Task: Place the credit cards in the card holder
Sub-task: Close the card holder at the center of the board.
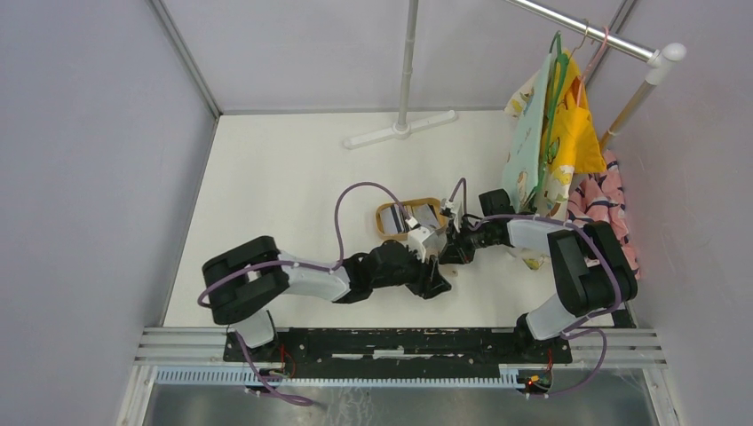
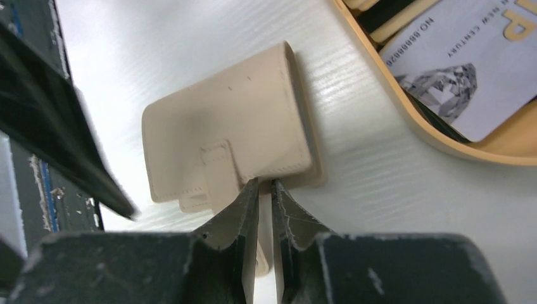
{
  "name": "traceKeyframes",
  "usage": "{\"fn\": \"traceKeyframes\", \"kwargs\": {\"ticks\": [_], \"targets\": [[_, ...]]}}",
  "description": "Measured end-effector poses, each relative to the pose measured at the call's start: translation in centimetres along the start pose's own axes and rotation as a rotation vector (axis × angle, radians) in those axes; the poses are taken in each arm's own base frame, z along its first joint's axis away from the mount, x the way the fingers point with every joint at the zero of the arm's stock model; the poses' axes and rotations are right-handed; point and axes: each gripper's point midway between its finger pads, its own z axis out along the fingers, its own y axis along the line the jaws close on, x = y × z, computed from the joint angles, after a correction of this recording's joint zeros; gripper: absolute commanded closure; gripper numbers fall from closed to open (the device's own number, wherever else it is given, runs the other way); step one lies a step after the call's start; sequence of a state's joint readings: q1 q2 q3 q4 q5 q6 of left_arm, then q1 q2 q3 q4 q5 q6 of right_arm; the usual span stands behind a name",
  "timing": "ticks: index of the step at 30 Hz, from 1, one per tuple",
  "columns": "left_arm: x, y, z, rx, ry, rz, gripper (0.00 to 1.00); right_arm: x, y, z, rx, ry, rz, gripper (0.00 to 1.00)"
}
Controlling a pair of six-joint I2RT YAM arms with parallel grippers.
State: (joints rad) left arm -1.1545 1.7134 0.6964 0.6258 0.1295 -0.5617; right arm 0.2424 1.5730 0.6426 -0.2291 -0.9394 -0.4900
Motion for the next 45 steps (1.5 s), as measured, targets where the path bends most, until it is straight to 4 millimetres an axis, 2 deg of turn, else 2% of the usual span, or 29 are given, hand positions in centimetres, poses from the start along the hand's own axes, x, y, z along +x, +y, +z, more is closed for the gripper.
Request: {"fn": "traceKeyframes", "kwargs": {"ticks": [2, 5, 7, 9, 13, 18, 23, 27, 30, 33, 35, 38, 42, 45], "targets": [[-0.9, -0.2, -1.2, -0.01, -0.031, 0.004, 0.39, 0.3, -0.4, -0.1, 0.019, 0.016, -0.004, 0.82], [-2.8, -0.4, -3.3, -0.043, -0.098, 0.009, 0.28, 0.7, -0.7, -0.1, 0.035, 0.036, -0.002, 0.82], [-3.5, 0.1, -4.4, -0.083, -0.132, 0.011, 0.22, 0.9, -0.7, -0.1, 0.039, 0.045, -0.006, 0.82], [-3.6, 1.4, -5.4, -0.158, -0.15, 0.007, 0.2, 0.9, -0.7, -0.1, 0.039, 0.047, -0.014, 0.82], [-2.6, 4.4, -6.2, -0.308, -0.124, 0.005, 0.2, 0.9, -0.7, -0.1, 0.039, 0.049, -0.022, 0.82], [-0.9, 7.6, -6.5, -0.421, -0.072, -0.016, 0.35, 0.9, -0.8, -0.1, 0.041, 0.054, -0.028, 0.82], [1.7, 10.2, -6.4, -0.503, 0.018, -0.038, 0.37, 0.4, -1.0, -0.7, 0.072, 0.058, -0.068, 0.78], [1.5, 10.1, -6.1, -0.504, 0.021, -0.04, 0.37, -1.5, -1.2, -2.1, 0.136, 0.027, -0.154, 0.73], [1.5, 10.1, -5.9, -0.504, 0.024, -0.04, 0.37, -3.8, -1.0, -3.5, 0.182, -0.034, -0.242, 0.67], [1.6, 10.2, -5.7, -0.506, 0.031, -0.04, 0.37, -5.5, 0.4, -4.0, 0.158, -0.119, -0.339, 0.64], [1.6, 10.2, -5.5, -0.506, 0.034, -0.041, 0.37, -5.3, 1.8, -3.5, 0.104, -0.147, -0.378, 0.65], [1.5, 10.2, -5.3, -0.505, 0.033, -0.041, 0.37, -3.9, 3.0, -2.3, 0.036, -0.128, -0.378, 0.66], [1.5, 10.2, -5.1, -0.506, 0.034, -0.041, 0.37, -2.2, 3.3, -0.6, -0.012, -0.062, -0.371, 0.69], [1.4, 10.2, -4.9, -0.504, 0.031, -0.042, 0.35, -0.7, 2.8, 0.1, -0.012, 0.009, -0.357, 0.7]]}}
